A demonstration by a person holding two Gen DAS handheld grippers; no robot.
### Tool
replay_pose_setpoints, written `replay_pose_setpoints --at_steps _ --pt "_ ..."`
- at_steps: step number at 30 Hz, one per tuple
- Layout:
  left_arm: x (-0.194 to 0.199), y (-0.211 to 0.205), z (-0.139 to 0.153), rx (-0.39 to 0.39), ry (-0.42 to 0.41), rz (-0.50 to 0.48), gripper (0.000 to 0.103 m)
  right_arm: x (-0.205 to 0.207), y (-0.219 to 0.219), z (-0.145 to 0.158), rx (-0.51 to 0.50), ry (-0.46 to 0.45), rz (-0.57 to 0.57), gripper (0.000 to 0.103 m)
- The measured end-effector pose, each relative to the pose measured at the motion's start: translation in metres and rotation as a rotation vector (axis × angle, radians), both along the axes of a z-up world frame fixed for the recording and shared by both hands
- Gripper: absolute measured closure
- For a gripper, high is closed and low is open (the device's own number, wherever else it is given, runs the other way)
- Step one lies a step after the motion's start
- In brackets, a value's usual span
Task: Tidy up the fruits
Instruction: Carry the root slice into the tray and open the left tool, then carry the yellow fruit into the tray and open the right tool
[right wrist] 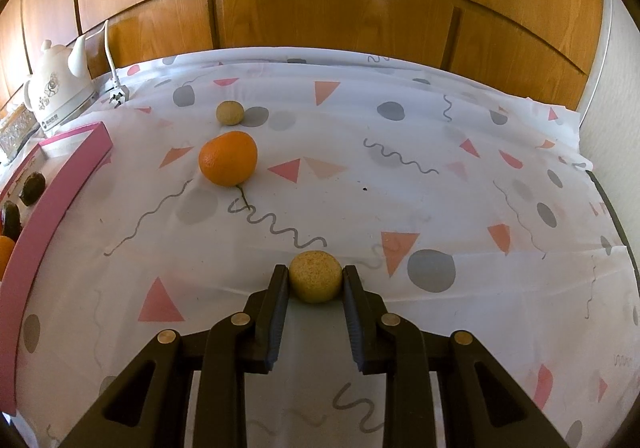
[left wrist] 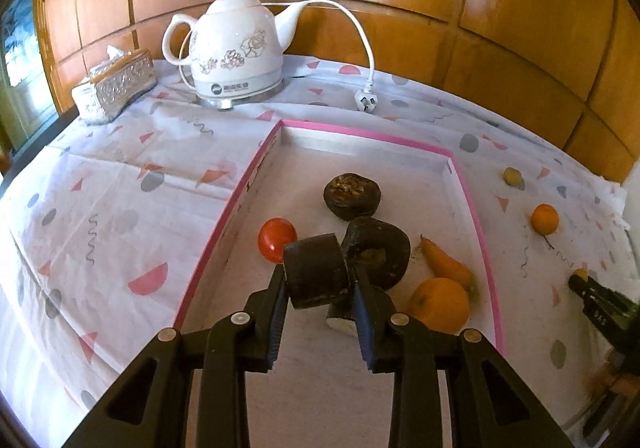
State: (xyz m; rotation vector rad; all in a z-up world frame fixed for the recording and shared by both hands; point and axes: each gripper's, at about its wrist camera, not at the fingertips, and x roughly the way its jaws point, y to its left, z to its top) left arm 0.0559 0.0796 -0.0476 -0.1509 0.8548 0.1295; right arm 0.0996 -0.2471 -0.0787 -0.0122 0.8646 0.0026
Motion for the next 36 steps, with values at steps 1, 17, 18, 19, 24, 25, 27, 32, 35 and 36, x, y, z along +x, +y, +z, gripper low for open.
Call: replay_pose_setpoints --at_steps 1,17,18,19,24,25,27,32,35,36 --pt "0.000 0.000 0.000 -0.002 0.001 0.000 0.071 0.000 0.000 0.000 0.000 0.000 0.000 0.076" --pt "-0.016 -0.008 0.018 -0.019 -0.041 -0.007 0.050 -0.001 0.000 0.000 -0.006 0.000 -0.001 0.076" --pt "-0.017 -0.009 0.020 -0.017 -0.046 -0.010 0.050 -0.001 0.000 0.000 -0.007 0.000 -0.001 0.076" --pt "-0.018 -0.009 0.022 -0.017 -0.050 -0.013 0.050 0.000 0.000 0.000 -0.008 0.001 -0.001 0.076" --pt "-0.021 -0.012 0.024 -0.024 -0.049 -0.022 0.050 0.000 0.003 0.000 -0.024 0.003 0.000 0.076" --pt "-0.021 -0.013 0.024 -0.023 -0.047 -0.023 0.050 0.000 0.003 0.000 -0.025 0.004 0.000 0.076" --pt "-0.023 -0.014 0.024 -0.023 -0.045 -0.028 0.050 0.000 0.003 0.001 -0.028 0.007 0.001 0.076" --pt "-0.025 -0.014 0.023 -0.020 -0.044 -0.030 0.050 -0.001 0.007 0.004 -0.050 0.013 0.004 0.077" --pt "-0.026 -0.012 0.023 -0.021 -0.046 -0.025 0.050 -0.005 0.015 0.010 -0.026 0.008 0.029 0.077" --pt "-0.027 -0.012 0.024 -0.021 -0.049 -0.023 0.050 -0.007 0.019 0.015 -0.020 -0.004 0.044 0.077"
